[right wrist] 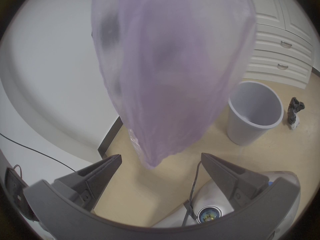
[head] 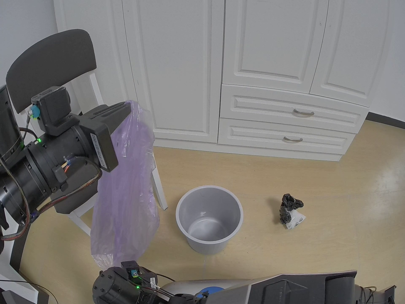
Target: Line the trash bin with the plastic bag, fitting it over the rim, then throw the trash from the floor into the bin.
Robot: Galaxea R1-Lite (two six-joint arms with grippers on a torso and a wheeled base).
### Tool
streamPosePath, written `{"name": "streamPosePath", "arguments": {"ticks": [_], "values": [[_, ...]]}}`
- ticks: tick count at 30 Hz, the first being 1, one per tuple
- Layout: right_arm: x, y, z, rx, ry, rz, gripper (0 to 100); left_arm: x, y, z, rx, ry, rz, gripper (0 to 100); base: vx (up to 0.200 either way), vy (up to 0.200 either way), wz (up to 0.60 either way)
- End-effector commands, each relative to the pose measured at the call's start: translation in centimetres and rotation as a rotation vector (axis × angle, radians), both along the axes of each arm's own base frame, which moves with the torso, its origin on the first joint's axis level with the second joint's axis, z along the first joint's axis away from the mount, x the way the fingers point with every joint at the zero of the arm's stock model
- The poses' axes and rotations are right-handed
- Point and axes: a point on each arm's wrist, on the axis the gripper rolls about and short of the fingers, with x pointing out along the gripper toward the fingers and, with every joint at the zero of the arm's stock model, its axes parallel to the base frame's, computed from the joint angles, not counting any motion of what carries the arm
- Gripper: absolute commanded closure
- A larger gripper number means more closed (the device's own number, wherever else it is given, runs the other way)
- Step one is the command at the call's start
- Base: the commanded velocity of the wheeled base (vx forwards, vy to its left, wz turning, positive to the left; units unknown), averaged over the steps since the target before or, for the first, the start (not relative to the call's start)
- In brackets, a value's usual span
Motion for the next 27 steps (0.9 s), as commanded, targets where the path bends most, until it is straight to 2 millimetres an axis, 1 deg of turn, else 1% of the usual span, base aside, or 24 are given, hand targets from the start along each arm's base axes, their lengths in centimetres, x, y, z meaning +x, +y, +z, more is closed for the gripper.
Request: {"name": "streamPosePath", "arguments": {"ticks": [1, 5, 9, 15, 16, 18, 21, 23, 24, 25, 26, 27], "values": [[0.2, 0.7, -0.3, 0.012, -0.003, -0.001, 0, 0.0, 0.0, 0.0, -0.001, -0.001, 0.001, 100, 0.000, 0.000, 0.00], [1.4, 0.8, -0.8, -0.006, -0.001, -0.040, 0, -0.1, 0.0, 0.1, -0.004, -0.003, -0.001, 100, 0.000, 0.000, 0.00], [1.7, 0.6, -1.0, -0.033, -0.005, -0.094, 0, -0.2, 0.1, 0.2, -0.006, -0.006, -0.001, 100, 0.000, 0.000, 0.00], [4.6, -1.3, -1.0, -0.080, -0.028, -0.236, 0, -0.3, 0.3, 0.2, -0.010, -0.008, 0.001, 100, 0.000, 0.000, 0.00], [5.3, -2.0, -0.6, -0.089, -0.030, -0.264, 0, -0.3, 0.3, 0.3, -0.014, -0.008, 0.001, 100, 0.000, 0.000, 0.00], [5.9, -2.8, -0.3, -0.095, -0.030, -0.289, 0, -0.4, 0.3, 0.3, -0.025, -0.005, 0.001, 100, 0.000, 0.000, 0.00], [6.8, -5.2, 0.3, -0.111, -0.005, -0.347, 0, -0.4, 0.5, 0.1, -0.037, 0.008, 0.006, 100, 0.000, 0.000, 0.00], [7.1, -7.0, 0.0, -0.141, 0.015, -0.378, 0, -0.5, 0.7, 0.1, -0.043, 0.006, 0.008, 100, 0.000, 0.000, 0.00], [7.3, -7.7, -0.1, -0.149, 0.022, -0.391, 0, -0.5, 0.7, 0.1, -0.045, 0.006, 0.008, 100, 0.000, 0.000, 0.00], [7.3, -7.8, 0.0, -0.149, 0.023, -0.394, 0, -0.5, 0.7, 0.1, -0.047, 0.005, 0.010, 100, 0.000, 0.000, 0.00], [8.0, -9.5, -0.5, -0.161, 0.050, -0.442, 0, -0.5, 0.8, 0.1, -0.066, 0.005, 0.011, 100, 0.000, 0.000, 0.00], [8.2, -9.9, -0.6, -0.162, 0.056, -0.454, 0, -0.6, 0.8, 0.1, -0.070, 0.005, 0.011, 100, 0.000, 0.000, 0.00]]}}
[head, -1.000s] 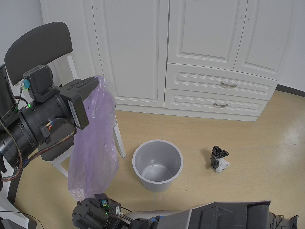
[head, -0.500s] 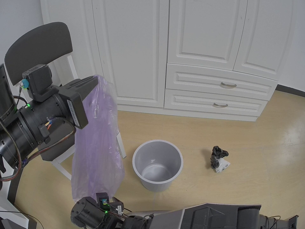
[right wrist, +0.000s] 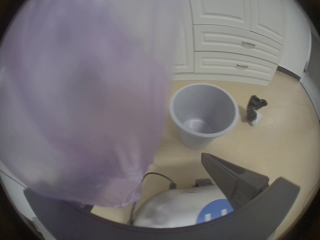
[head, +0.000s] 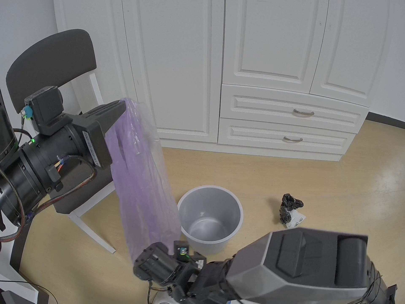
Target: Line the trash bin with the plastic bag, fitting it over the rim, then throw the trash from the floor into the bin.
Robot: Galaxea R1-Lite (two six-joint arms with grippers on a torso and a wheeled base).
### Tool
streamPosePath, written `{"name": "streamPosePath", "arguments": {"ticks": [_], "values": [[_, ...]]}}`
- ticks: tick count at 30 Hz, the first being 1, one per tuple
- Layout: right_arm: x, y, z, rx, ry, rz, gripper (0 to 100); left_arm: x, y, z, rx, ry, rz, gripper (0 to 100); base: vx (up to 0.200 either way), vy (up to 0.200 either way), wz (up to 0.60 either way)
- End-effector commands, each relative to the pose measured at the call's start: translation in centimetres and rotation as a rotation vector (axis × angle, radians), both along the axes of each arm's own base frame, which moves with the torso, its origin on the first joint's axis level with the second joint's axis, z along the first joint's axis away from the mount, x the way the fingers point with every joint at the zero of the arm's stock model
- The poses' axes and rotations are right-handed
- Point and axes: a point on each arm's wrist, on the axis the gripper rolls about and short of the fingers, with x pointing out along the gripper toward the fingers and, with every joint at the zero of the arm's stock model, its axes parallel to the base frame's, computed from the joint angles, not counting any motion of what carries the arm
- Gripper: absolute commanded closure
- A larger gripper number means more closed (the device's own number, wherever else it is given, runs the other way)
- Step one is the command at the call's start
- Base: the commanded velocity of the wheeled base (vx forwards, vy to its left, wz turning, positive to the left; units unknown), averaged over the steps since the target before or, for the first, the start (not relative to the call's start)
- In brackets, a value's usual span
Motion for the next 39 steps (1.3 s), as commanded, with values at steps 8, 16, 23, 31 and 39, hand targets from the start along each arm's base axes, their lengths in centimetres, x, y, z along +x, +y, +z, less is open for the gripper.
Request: {"name": "streamPosePath", "arguments": {"ticks": [8, 16, 23, 31, 39], "values": [[5.5, -7.7, 1.6, 0.162, 0.095, -0.217, 0, -0.8, 0.8, -0.1, -0.042, -0.007, 0.006, 100, 0.000, 0.000, 0.00], [6.8, -10.7, 1.7, 0.354, 0.075, -0.096, 0, -1.7, 1.5, 0.5, -0.085, -0.023, 0.002, 100, 0.000, 0.000, 0.00], [7.2, -13.4, 1.6, 0.487, 0.026, -0.028, 0, -1.9, 1.6, 1.0, -0.100, -0.036, 0.001, 100, 0.000, 0.000, 0.00], [6.6, -14.4, 1.0, 0.536, 0.013, 0.010, 0, -2.0, 1.7, 1.7, -0.117, -0.056, 0.000, 100, 0.000, 0.000, 0.00], [6.4, -14.8, 0.7, 0.561, 0.000, 0.025, 0, -2.5, 2.1, 2.7, -0.142, -0.089, -0.001, 100, 0.000, 0.000, 0.00]]}}
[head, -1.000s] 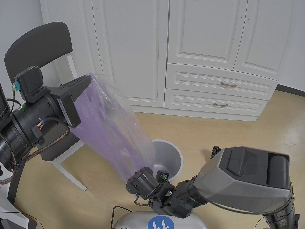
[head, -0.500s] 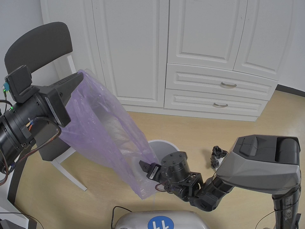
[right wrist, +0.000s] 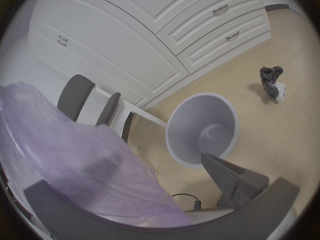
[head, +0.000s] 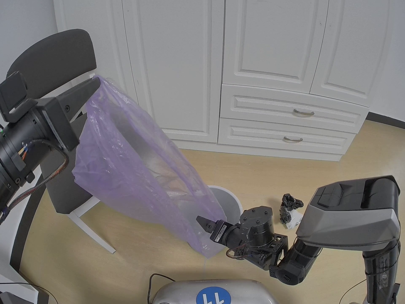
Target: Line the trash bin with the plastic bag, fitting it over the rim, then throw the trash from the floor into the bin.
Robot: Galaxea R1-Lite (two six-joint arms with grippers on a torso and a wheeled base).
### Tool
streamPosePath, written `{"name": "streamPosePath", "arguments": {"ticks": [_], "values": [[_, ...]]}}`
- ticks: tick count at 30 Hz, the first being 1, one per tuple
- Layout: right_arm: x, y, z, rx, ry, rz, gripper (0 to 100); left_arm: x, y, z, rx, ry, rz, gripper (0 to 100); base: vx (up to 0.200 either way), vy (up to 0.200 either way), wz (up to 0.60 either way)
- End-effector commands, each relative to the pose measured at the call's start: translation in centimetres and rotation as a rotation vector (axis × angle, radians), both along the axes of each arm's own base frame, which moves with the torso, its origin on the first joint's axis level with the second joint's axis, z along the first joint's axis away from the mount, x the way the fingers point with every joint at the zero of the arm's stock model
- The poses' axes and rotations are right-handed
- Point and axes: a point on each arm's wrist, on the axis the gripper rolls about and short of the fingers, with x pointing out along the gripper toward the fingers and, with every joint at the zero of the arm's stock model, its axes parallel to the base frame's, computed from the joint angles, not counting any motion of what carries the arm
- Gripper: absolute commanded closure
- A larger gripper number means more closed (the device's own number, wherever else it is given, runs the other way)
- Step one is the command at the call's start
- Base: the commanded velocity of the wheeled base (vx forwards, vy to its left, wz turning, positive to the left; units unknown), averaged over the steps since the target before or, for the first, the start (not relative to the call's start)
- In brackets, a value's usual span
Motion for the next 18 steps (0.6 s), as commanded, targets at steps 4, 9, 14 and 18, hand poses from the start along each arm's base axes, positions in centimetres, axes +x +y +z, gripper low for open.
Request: {"name": "streamPosePath", "arguments": {"ticks": [4, 9, 14, 18], "values": [[-0.36, -0.22, -0.68, -0.004, 0.005, 0.004, 0, -0.59, 0.44, 0.72, -0.030, -0.020, -0.001, 100, 0.000, 0.000, 0.00], [-0.46, -0.40, -0.70, -0.009, 0.007, 0.002, 0, -0.50, 0.61, 0.64, -0.026, -0.016, 0.008, 100, 0.000, 0.000, 0.00], [-0.78, -0.73, -0.55, -0.018, -0.010, 0.009, 0, -0.15, 1.03, 0.64, -0.025, -0.015, 0.037, 100, 0.000, 0.000, 0.00], [-1.06, -0.94, -0.52, -0.005, -0.049, 0.016, 0, -0.19, 1.06, 0.67, -0.026, -0.016, 0.039, 100, 0.000, 0.000, 0.00]]}}
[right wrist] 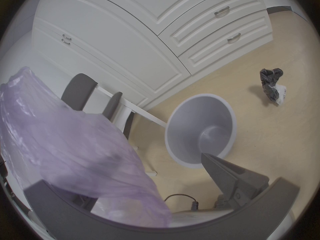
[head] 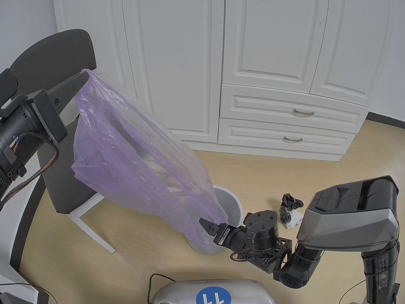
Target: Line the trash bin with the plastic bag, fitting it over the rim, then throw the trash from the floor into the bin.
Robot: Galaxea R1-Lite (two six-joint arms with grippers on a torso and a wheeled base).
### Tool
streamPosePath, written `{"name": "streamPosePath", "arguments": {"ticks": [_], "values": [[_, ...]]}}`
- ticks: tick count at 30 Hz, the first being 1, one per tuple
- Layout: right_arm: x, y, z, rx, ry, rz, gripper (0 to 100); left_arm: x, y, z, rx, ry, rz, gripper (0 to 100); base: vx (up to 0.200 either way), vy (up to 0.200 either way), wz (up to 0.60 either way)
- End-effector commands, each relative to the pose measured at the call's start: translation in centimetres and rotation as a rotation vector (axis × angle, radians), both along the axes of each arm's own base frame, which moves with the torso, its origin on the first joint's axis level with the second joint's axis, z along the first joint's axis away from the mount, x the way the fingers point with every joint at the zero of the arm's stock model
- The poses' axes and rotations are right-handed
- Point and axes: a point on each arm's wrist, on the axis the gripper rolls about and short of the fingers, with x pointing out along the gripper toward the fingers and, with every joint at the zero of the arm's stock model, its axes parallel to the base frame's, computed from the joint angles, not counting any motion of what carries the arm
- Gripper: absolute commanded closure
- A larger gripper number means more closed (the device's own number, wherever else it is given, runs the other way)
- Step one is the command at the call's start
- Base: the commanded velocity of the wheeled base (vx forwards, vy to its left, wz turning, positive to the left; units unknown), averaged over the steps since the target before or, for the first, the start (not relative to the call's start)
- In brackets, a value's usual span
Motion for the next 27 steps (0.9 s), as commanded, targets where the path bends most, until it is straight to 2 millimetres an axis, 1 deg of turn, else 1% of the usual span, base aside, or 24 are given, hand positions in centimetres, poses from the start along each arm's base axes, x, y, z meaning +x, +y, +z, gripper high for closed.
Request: {"name": "streamPosePath", "arguments": {"ticks": [1, 11, 12, 17, 22, 24, 25, 26, 27], "values": [[-0.4, -0.3, 0.0, 0.004, -0.025, 0.007, 0, 0.0, 0.1, 0.0, -0.001, -0.001, 0.004, 100, 0.000, 0.000, 0.00], [-0.6, -0.5, 0.0, -0.008, -0.043, 0.007, 0, 0.2, 0.1, -0.1, 0.004, 0.005, 0.010, 100, 0.000, 0.000, 0.00], [-0.6, -0.5, 0.1, -0.008, -0.054, 0.008, 100, 0.3, 0.1, -0.1, 0.005, 0.006, 0.016, 100, 0.000, 0.000, 0.00], [-1.3, -1.1, 0.8, 0.001, -0.088, 0.017, 100, 0.8, 0.3, -0.5, 0.016, 0.019, 0.037, 100, 0.000, 0.000, 0.00], [-1.5, -1.9, 1.3, -0.014, -0.128, 0.019, 100, 1.1, 0.2, -0.7, 0.022, 0.031, 0.038, 100, 0.000, 0.000, 0.00], [-1.0, -2.7, 2.4, -0.018, -0.163, -0.002, 100, 1.3, 0.1, -1.0, 0.030, 0.043, 0.039, 100, 0.000, 0.000, 0.00], [-0.9, -2.9, 2.6, -0.020, -0.169, -0.003, 100, 1.4, 0.1, -1.1, 0.030, 0.046, 0.041, 100, 0.000, 0.000, 0.00], [-0.7, -3.8, 4.3, -0.022, -0.216, -0.021, 100, 1.8, -0.1, -1.7, 0.042, 0.067, 0.045, 100, 0.000, 0.000, 0.00], [-0.6, -4.3, 5.3, -0.020, -0.242, -0.033, 100, 2.0, -0.2, -2.1, 0.051, 0.083, 0.046, 100, 0.000, 0.000, 0.00]]}}
